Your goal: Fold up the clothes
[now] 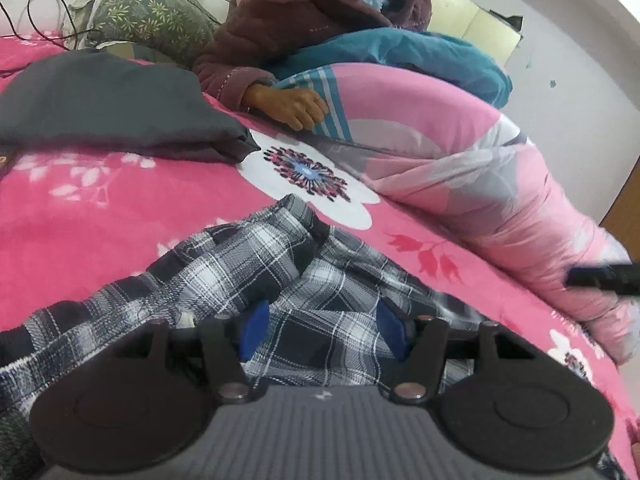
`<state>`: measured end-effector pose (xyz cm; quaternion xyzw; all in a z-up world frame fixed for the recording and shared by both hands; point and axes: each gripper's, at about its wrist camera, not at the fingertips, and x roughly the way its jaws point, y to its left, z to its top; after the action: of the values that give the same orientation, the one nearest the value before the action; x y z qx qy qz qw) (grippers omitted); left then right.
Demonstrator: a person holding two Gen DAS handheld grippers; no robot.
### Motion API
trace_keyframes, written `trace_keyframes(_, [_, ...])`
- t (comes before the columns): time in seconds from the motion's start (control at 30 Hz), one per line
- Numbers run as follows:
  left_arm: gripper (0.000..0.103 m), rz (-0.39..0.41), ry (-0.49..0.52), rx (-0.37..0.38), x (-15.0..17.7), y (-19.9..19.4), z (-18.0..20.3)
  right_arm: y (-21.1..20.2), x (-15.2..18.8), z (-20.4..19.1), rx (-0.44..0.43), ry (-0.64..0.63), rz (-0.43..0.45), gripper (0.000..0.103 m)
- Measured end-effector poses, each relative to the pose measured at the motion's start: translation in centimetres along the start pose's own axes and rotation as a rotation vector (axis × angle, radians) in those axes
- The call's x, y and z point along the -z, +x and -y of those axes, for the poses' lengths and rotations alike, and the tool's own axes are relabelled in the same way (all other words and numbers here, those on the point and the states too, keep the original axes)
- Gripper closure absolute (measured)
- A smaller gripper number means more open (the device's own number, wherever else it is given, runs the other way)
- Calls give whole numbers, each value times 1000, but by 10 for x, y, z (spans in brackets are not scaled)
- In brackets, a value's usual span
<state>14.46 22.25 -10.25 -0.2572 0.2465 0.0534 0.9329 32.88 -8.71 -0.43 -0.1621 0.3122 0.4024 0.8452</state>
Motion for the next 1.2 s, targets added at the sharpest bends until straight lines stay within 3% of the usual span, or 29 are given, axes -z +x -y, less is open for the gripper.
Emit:
trace_keyframes(0.07, [42, 6, -5, 5, 0, -1, -2, 35, -23, -23, -131, -9, 35, 53])
trace_keyframes(0.13, [42, 12, -10, 11, 1, -2, -4, 85, -43, -49, -252, -33, 9, 52])
trace_keyframes(0.3, [43, 2, 7, 6, 3, 0, -6, 193, -65, -106, -374, -124, -152, 52])
trace_keyframes(0.4, [46, 0, -9, 10, 1, 0, -12, 218, -63, -114, -431, -103, -198, 54])
trace_keyframes(0.47, [47, 1, -16, 14, 0, 0, -16, 222, -62, -110, -489, -31, -192, 80])
trace_keyframes(0.57, [48, 7, -18, 14, -2, -2, -18, 211, -59, -118, -463, -34, -128, 89])
trace_keyframes(0.73, [43, 65, -39, 48, -5, -19, -23, 190, -66, -123, -385, -24, -11, 91])
trace_keyframes(0.93, [37, 107, -2, 96, 1, -68, -28, 205, -64, -119, -329, 53, 5, 91])
trace_keyframes(1.07, [37, 140, 68, -56, 10, -117, -40, 203, -62, -120, -311, 82, 23, 91])
trace_keyframes(1.2, [29, 132, 36, -145, 11, -132, -58, 193, -63, -123, -277, 85, 39, 91])
